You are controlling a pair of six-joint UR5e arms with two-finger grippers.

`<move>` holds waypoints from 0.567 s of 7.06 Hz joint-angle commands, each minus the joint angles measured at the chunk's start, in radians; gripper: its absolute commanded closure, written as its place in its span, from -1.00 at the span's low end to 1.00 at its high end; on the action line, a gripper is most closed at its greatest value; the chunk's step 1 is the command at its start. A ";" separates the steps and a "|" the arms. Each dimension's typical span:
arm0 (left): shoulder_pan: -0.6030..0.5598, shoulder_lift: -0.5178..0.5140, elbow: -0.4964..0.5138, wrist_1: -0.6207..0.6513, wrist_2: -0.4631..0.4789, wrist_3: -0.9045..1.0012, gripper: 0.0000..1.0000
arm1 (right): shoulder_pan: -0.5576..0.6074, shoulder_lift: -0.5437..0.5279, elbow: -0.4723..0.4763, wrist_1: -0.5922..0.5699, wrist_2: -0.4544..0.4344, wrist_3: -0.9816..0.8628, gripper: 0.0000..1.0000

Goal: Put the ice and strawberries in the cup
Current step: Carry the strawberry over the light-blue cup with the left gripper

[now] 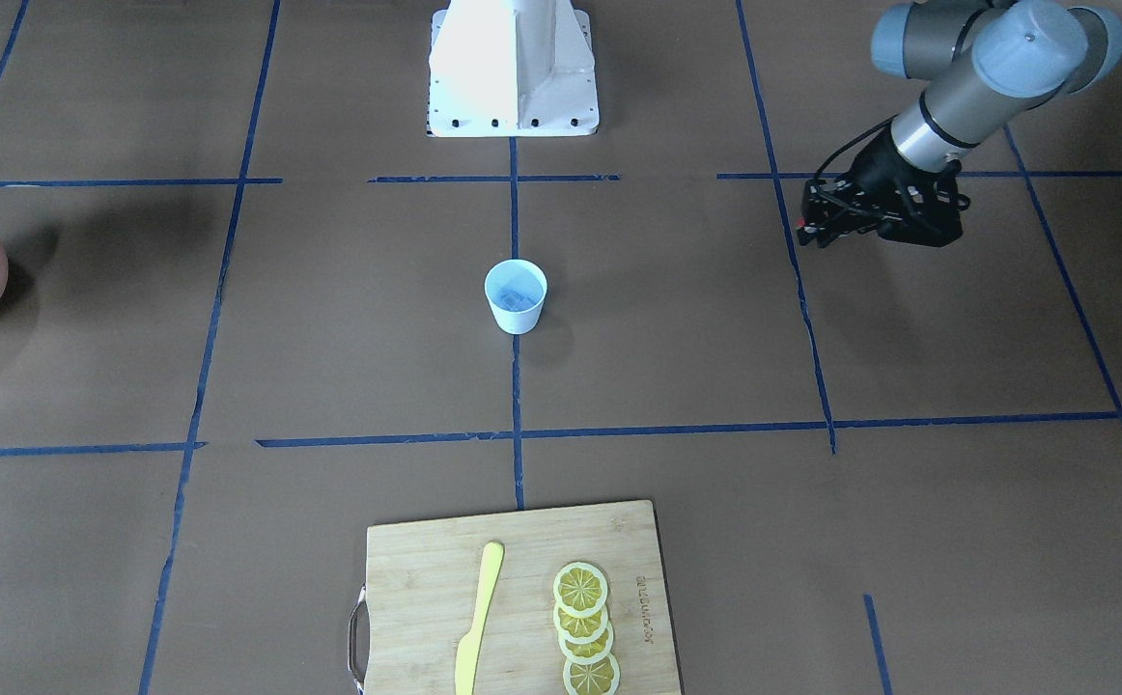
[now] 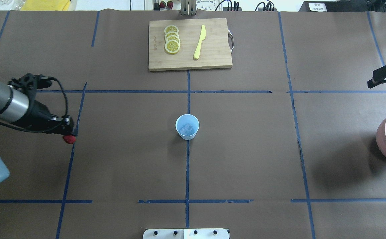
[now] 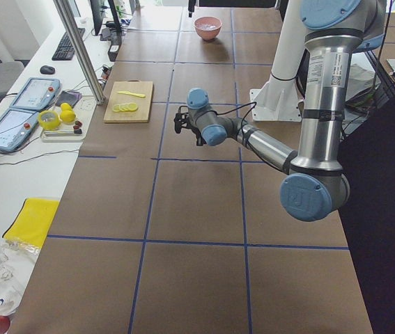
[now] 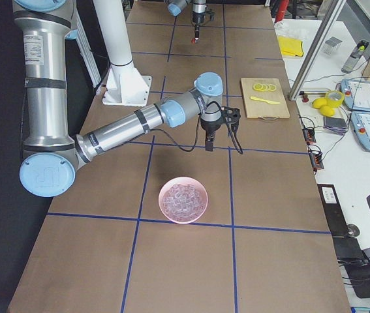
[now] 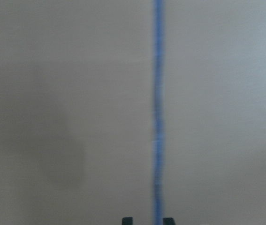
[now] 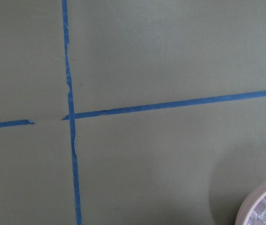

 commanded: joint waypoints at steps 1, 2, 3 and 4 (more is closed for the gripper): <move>0.145 -0.335 0.060 0.193 0.115 -0.143 1.00 | -0.001 0.000 -0.001 0.000 0.000 0.000 -0.98; 0.174 -0.458 0.152 0.224 0.180 -0.150 1.00 | -0.001 0.000 -0.001 0.000 0.000 0.000 -0.98; 0.185 -0.587 0.270 0.217 0.205 -0.198 1.00 | -0.001 0.000 -0.001 0.000 0.000 0.002 -0.98; 0.185 -0.633 0.321 0.212 0.214 -0.200 1.00 | -0.001 0.000 -0.001 0.000 0.000 0.003 -0.98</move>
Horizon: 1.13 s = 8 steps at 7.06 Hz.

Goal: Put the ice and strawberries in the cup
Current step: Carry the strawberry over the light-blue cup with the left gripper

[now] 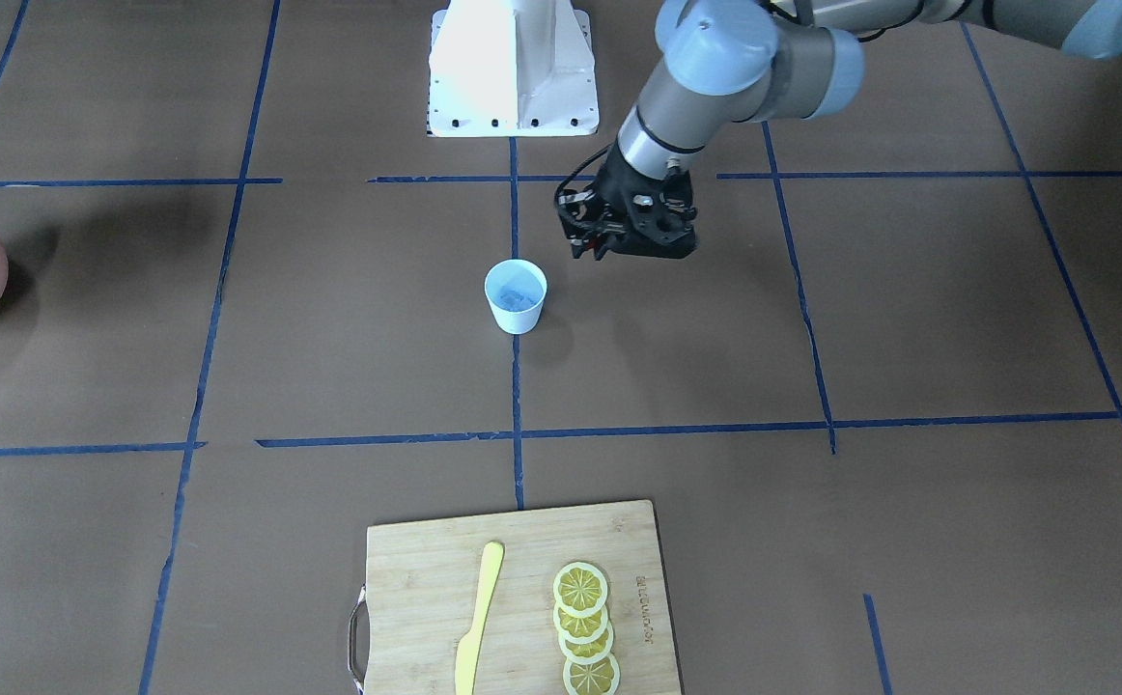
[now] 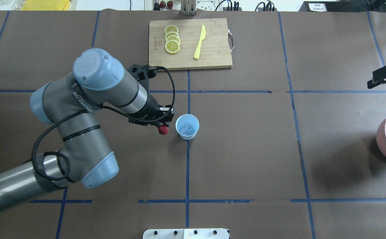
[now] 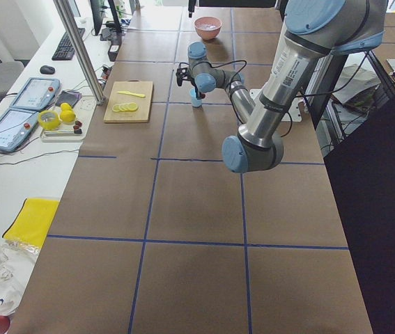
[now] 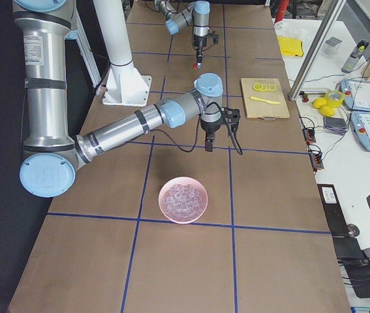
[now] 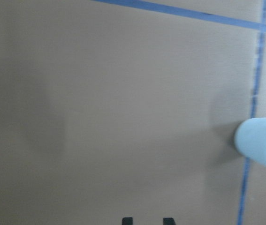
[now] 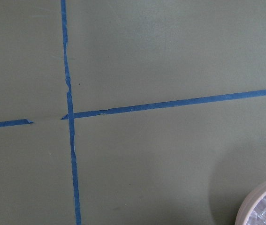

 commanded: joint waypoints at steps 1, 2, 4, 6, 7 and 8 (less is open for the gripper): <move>0.011 -0.115 0.120 -0.012 0.054 -0.018 1.00 | 0.000 0.000 0.001 0.000 0.001 0.003 -0.98; 0.024 -0.116 0.123 -0.013 0.056 -0.018 0.96 | -0.002 0.014 -0.002 0.000 0.000 0.008 -0.98; 0.027 -0.116 0.123 -0.014 0.056 -0.019 0.63 | 0.000 0.014 0.000 0.000 0.002 0.008 -0.98; 0.025 -0.116 0.121 -0.014 0.056 -0.019 0.34 | -0.002 0.014 0.001 0.000 0.002 0.008 -0.98; 0.027 -0.116 0.121 -0.014 0.057 -0.019 0.18 | -0.002 0.014 0.000 0.000 0.002 0.008 -0.98; 0.027 -0.117 0.121 -0.013 0.057 -0.018 -0.06 | 0.000 0.014 0.001 0.000 0.002 0.008 -0.98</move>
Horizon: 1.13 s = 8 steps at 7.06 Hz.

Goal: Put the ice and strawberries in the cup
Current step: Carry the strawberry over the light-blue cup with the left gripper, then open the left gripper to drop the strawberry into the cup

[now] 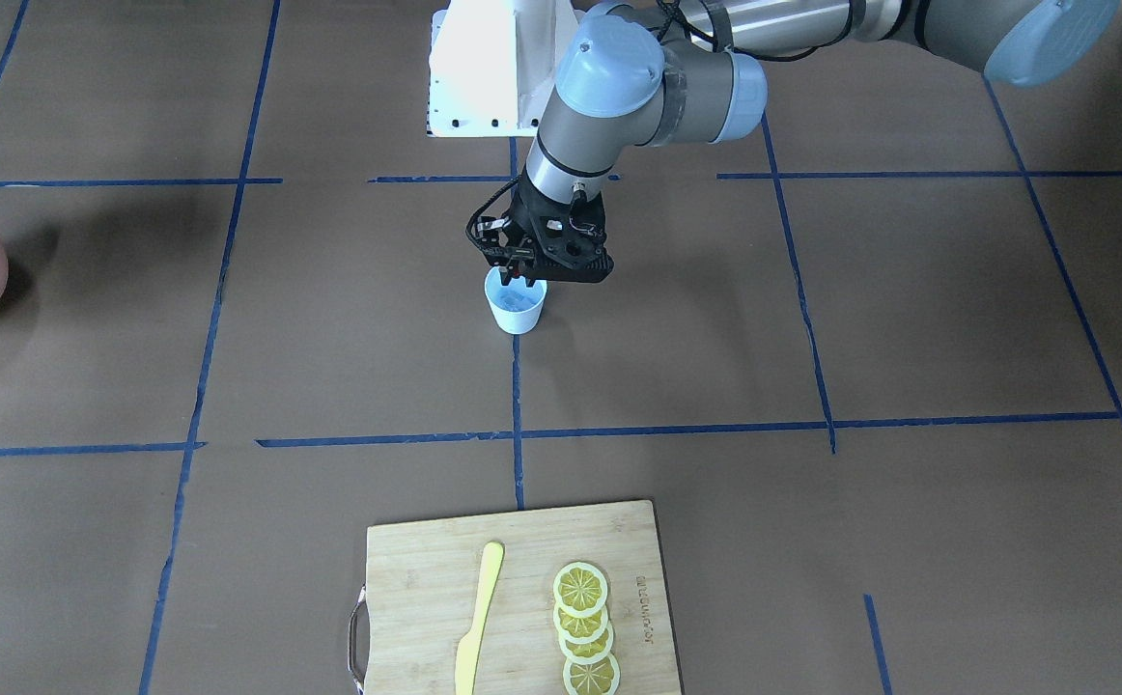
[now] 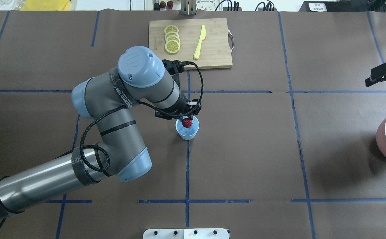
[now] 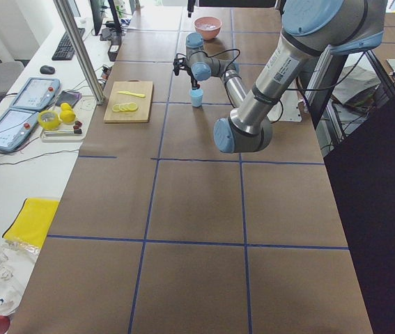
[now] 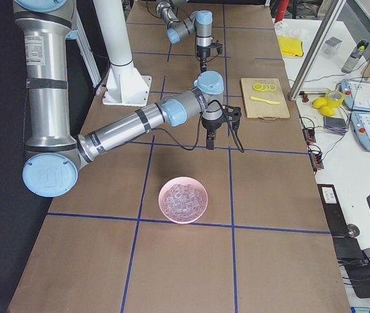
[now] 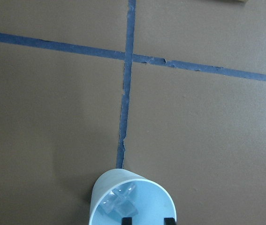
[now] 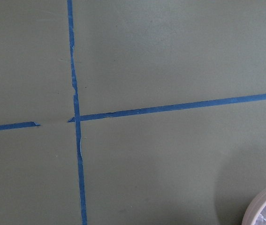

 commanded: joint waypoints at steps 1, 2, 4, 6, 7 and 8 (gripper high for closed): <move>-0.001 0.000 0.000 0.000 0.001 0.001 -0.11 | -0.001 0.000 -0.001 0.000 0.000 0.000 -0.98; -0.001 0.000 0.000 0.000 0.001 0.001 -0.11 | -0.001 0.000 0.001 0.000 0.000 0.000 -0.98; -0.001 0.000 0.000 0.001 0.001 0.001 -0.11 | -0.001 0.000 0.001 0.000 0.000 0.000 -0.98; -0.001 0.002 -0.012 0.003 0.022 0.001 -0.99 | 0.001 0.000 0.001 0.000 0.000 0.000 -0.98; -0.004 0.008 -0.020 0.003 0.045 -0.003 -1.00 | 0.001 0.000 0.001 0.000 0.000 0.000 -0.98; -0.010 0.055 -0.070 0.007 0.048 0.007 -1.00 | 0.001 0.000 -0.001 0.000 0.000 0.000 -0.98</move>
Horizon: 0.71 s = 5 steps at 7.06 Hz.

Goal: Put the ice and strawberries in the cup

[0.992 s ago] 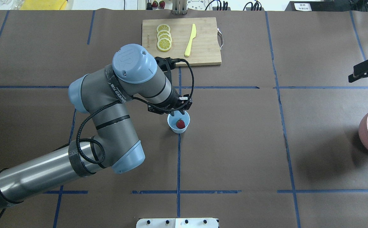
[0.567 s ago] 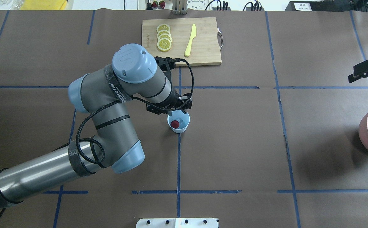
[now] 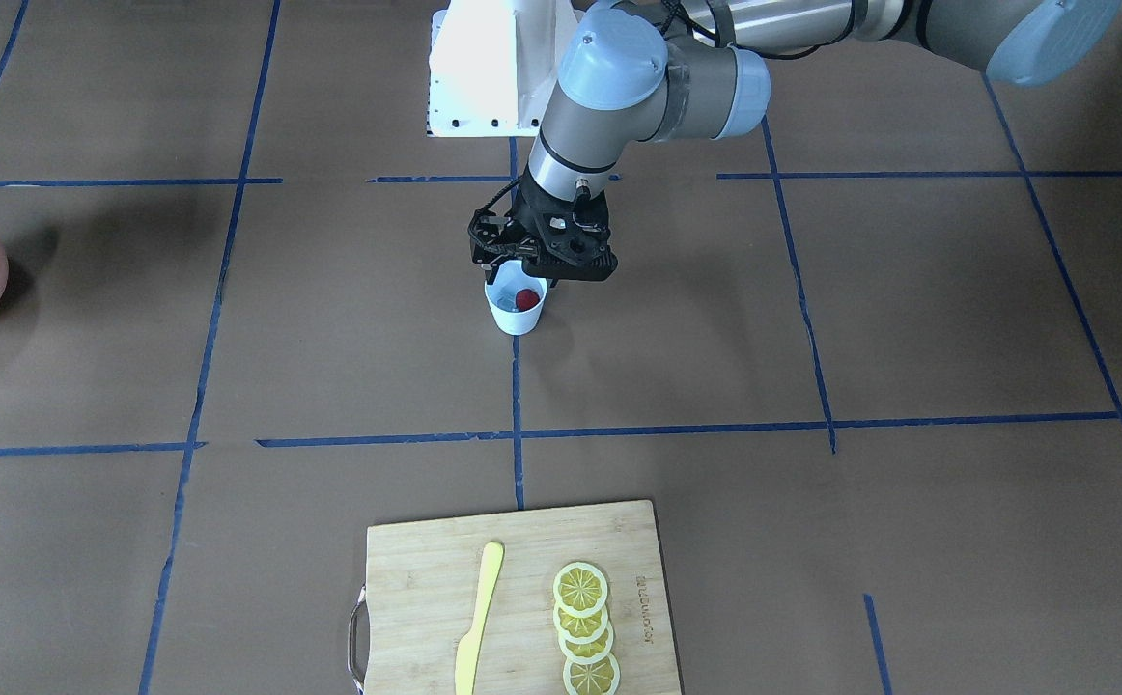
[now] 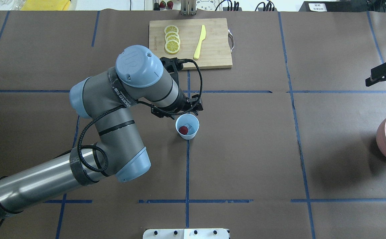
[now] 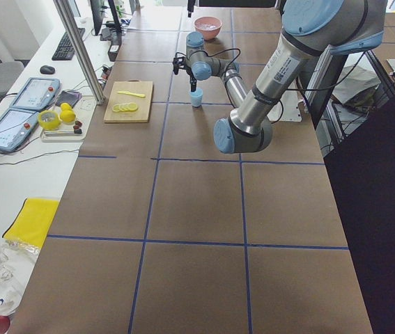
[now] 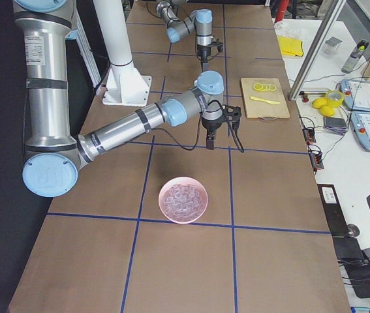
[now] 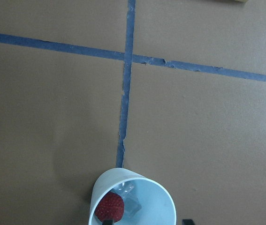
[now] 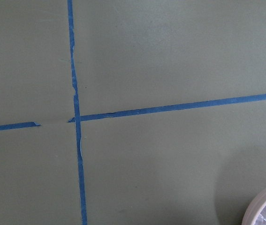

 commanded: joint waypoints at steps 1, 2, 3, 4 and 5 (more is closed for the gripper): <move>-0.044 0.131 -0.121 0.004 0.005 0.066 -1.00 | 0.000 -0.002 -0.003 0.000 0.000 -0.002 -0.98; -0.083 0.235 -0.210 0.010 0.002 0.197 -1.00 | 0.002 -0.008 -0.010 0.000 0.000 -0.011 -0.98; -0.131 0.314 -0.262 0.008 -0.007 0.300 -1.00 | 0.005 -0.012 -0.012 0.000 0.000 -0.015 -0.98; -0.222 0.395 -0.289 0.010 -0.104 0.408 -1.00 | 0.023 -0.021 -0.018 -0.001 0.002 -0.053 -0.98; -0.368 0.496 -0.290 0.007 -0.242 0.591 -1.00 | 0.058 -0.031 -0.047 -0.003 0.011 -0.131 -0.98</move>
